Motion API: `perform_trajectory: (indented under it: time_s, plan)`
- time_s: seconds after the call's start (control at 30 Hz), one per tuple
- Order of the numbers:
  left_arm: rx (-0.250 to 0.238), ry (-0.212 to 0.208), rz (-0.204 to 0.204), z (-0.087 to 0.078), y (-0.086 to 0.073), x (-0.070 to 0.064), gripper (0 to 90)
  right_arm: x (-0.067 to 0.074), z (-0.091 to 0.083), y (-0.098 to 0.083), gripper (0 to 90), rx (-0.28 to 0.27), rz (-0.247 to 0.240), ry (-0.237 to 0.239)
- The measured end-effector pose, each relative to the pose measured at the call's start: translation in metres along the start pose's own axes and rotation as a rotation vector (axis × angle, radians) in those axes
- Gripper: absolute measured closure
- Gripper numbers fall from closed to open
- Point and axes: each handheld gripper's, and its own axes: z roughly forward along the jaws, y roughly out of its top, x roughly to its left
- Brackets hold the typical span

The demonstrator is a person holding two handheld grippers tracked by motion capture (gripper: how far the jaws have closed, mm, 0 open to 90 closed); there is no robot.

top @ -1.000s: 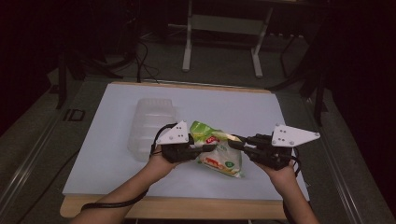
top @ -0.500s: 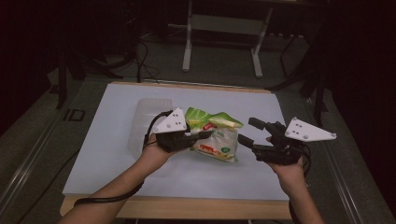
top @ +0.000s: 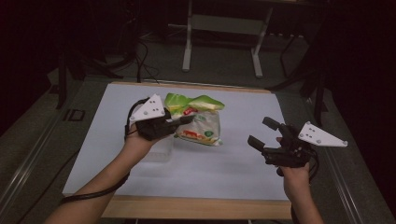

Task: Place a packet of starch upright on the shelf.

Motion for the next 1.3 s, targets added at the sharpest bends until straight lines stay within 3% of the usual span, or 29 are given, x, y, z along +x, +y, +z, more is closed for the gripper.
perform_trajectory:
  time_s: [0.2,0.43,0.57,0.67,1.03,1.17,1.3]
  plan:
    - [0.027,0.057,0.002,-0.018,-0.008,0.016,81.9,0.001,-0.002,-0.012,14.8,0.036,-0.022,-0.026]
    - [0.078,0.133,0.001,-0.035,-0.025,0.034,81.9,-0.003,-0.006,-0.029,14.1,0.051,-0.009,0.01]
    - [0.094,0.169,-0.01,-0.04,-0.033,0.042,81.9,-0.003,-0.008,-0.033,14.2,0.057,-0.006,0.011]
    - [0.106,0.218,-0.04,-0.043,-0.048,0.054,81.9,-0.006,-0.01,-0.04,14.1,0.085,0.005,0.015]
    - [0.144,0.256,-0.09,-0.043,-0.082,0.066,81.9,-0.008,-0.013,-0.048,14.2,0.094,0.017,0.025]
    - [0.154,0.254,-0.095,-0.042,-0.087,0.065,82.0,-0.009,-0.013,-0.051,14.2,0.096,0.029,0.025]
    - [0.184,0.26,-0.074,-0.035,-0.097,0.06,82.0,-0.009,-0.011,-0.053,14.2,0.1,0.033,0.032]
